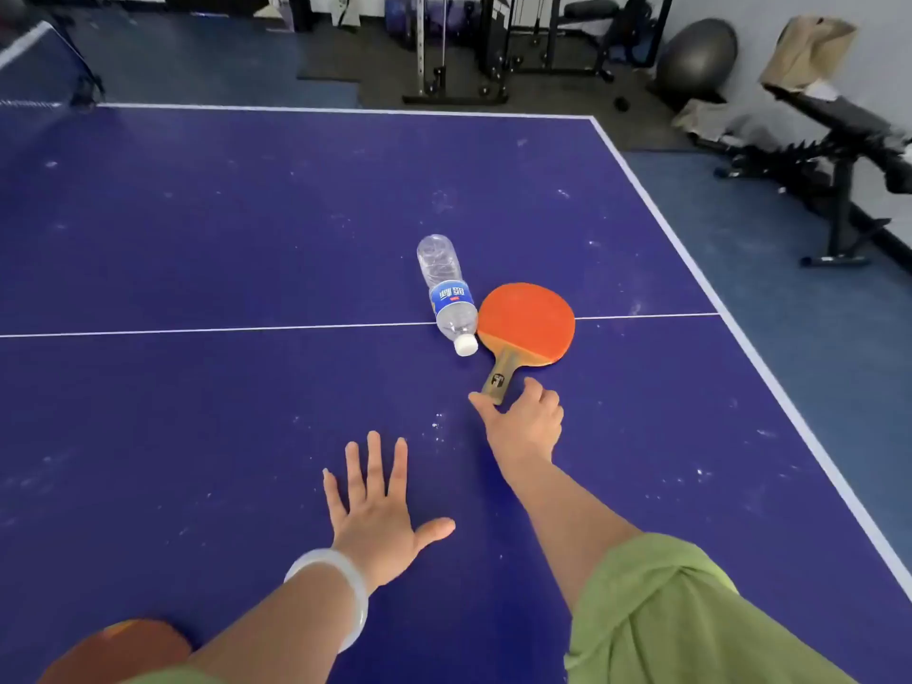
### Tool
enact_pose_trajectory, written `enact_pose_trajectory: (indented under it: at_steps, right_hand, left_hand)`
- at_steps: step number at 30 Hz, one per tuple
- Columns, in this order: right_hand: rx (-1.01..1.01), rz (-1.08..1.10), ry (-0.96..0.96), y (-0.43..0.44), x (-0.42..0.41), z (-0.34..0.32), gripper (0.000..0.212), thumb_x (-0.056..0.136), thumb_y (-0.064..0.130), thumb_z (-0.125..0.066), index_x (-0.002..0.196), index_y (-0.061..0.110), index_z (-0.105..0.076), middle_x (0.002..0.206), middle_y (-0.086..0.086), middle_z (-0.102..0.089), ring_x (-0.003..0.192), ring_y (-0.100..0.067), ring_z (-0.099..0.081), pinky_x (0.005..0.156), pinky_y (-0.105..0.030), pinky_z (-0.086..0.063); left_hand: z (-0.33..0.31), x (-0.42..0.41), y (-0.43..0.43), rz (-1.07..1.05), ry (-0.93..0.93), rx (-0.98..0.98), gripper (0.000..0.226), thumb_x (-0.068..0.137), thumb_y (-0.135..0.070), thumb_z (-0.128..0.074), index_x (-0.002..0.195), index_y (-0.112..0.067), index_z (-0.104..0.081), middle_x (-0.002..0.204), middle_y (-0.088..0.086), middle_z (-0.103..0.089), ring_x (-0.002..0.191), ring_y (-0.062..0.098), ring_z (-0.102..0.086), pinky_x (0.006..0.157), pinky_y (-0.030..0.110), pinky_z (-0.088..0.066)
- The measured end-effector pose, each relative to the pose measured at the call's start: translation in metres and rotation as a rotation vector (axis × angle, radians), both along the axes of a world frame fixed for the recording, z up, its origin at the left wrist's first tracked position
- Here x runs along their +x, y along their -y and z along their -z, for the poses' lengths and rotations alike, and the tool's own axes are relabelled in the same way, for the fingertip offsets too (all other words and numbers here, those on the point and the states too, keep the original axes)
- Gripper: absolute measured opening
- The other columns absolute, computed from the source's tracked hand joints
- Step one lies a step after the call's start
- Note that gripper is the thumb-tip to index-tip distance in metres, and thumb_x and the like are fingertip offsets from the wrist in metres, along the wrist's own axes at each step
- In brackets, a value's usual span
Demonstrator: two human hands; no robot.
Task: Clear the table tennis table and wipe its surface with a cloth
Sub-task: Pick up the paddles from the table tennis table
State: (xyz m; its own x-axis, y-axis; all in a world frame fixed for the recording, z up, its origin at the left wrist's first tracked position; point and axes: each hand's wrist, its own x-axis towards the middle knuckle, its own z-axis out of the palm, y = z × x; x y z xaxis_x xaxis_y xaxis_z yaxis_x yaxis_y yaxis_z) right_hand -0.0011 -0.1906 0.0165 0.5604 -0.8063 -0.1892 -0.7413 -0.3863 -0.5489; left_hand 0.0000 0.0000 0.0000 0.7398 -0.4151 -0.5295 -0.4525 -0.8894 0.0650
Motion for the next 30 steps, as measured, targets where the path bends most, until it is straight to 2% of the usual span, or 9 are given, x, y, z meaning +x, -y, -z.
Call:
enact_pose_trajectory:
  at_steps: [4, 9, 12, 16, 21, 24, 26, 30]
  right_hand:
    - [-0.122, 0.164, -0.016, -0.003, 0.028, 0.007, 0.075, 0.078, 0.068, -0.066, 0.121, 0.008, -0.049, 0.12, -0.01, -0.051, 0.114, -0.029, -0.049, 0.097, -0.04, -0.039]
    - [-0.122, 0.212, 0.024, 0.001, 0.037, 0.017, 0.055, 0.088, 0.047, -0.068, 0.121, 0.008, -0.047, 0.123, -0.01, -0.053, 0.117, -0.028, -0.05, 0.1, -0.037, -0.038]
    - [-0.05, 0.254, 0.076, -0.003, 0.018, 0.015, 0.046, 0.091, 0.036, -0.068, 0.12, 0.006, -0.047, 0.123, -0.011, -0.052, 0.116, -0.027, -0.05, 0.1, -0.035, -0.037]
    - [0.001, 0.258, 0.124, -0.029, -0.035, 0.011, 0.037, 0.091, 0.031, -0.069, 0.113, 0.008, -0.05, 0.116, -0.008, -0.051, 0.109, -0.025, -0.048, 0.099, -0.034, -0.038]
    - [0.041, 0.257, 0.143, -0.055, -0.098, 0.013, 0.037, 0.088, 0.033, -0.072, 0.108, 0.01, -0.051, 0.106, -0.002, -0.048, 0.102, -0.021, -0.046, 0.097, -0.034, -0.04]
    - [0.066, 0.241, 0.167, -0.056, -0.109, 0.011, 0.045, 0.086, 0.039, -0.074, 0.111, 0.01, -0.052, 0.107, -0.002, -0.048, 0.103, -0.019, -0.043, 0.099, -0.036, -0.041]
    - [0.105, 0.233, 0.173, -0.051, -0.106, 0.006, 0.043, 0.086, 0.037, -0.074, 0.11, 0.009, -0.053, 0.107, -0.003, -0.049, 0.107, -0.022, -0.048, 0.098, -0.04, -0.045]
    - [0.174, 0.149, 0.031, -0.045, -0.111, -0.004, 0.038, 0.086, 0.032, -0.075, 0.105, 0.005, -0.054, 0.107, -0.01, -0.055, 0.101, -0.03, -0.058, 0.086, -0.046, -0.054]
  left_hand:
    - [0.013, 0.003, -0.002, 0.0, 0.024, -0.038, 0.109, 0.05, -0.096, 0.012, 0.121, -0.028, 0.058, 0.133, 0.004, 0.061, 0.131, 0.033, 0.047, 0.111, 0.061, 0.019]
    - [0.015, 0.006, 0.001, 0.004, 0.007, -0.049, 0.11, 0.049, -0.096, 0.009, 0.122, -0.029, 0.056, 0.133, 0.004, 0.06, 0.131, 0.033, 0.048, 0.111, 0.061, 0.02]
    - [0.012, 0.007, 0.0, -0.001, 0.003, -0.048, 0.112, 0.054, -0.095, 0.002, 0.128, -0.028, 0.051, 0.138, 0.005, 0.056, 0.135, 0.034, 0.044, 0.111, 0.061, 0.018]
    - [0.006, 0.007, 0.002, -0.01, -0.01, -0.058, 0.11, 0.068, -0.094, -0.016, 0.133, -0.028, 0.045, 0.142, 0.005, 0.052, 0.138, 0.035, 0.04, 0.114, 0.061, 0.015]
    - [0.003, 0.006, 0.003, -0.014, -0.017, -0.061, 0.112, 0.07, -0.093, -0.021, 0.136, -0.028, 0.043, 0.15, 0.007, 0.046, 0.14, 0.035, 0.038, 0.114, 0.061, 0.015]
    - [0.003, 0.004, 0.004, -0.017, -0.019, -0.062, 0.115, 0.071, -0.093, -0.024, 0.143, -0.028, 0.038, 0.15, 0.007, 0.045, 0.14, 0.035, 0.037, 0.114, 0.061, 0.015]
    - [0.002, 0.005, 0.004, -0.01, -0.017, -0.074, 0.114, 0.073, -0.091, -0.028, 0.144, -0.029, 0.035, 0.151, 0.006, 0.044, 0.141, 0.034, 0.037, 0.114, 0.06, 0.015]
    - [-0.001, 0.003, -0.013, 0.036, -0.003, -0.147, 0.113, 0.077, -0.086, -0.04, 0.15, -0.029, 0.026, 0.156, 0.003, 0.036, 0.144, 0.03, 0.032, 0.118, 0.054, 0.013]
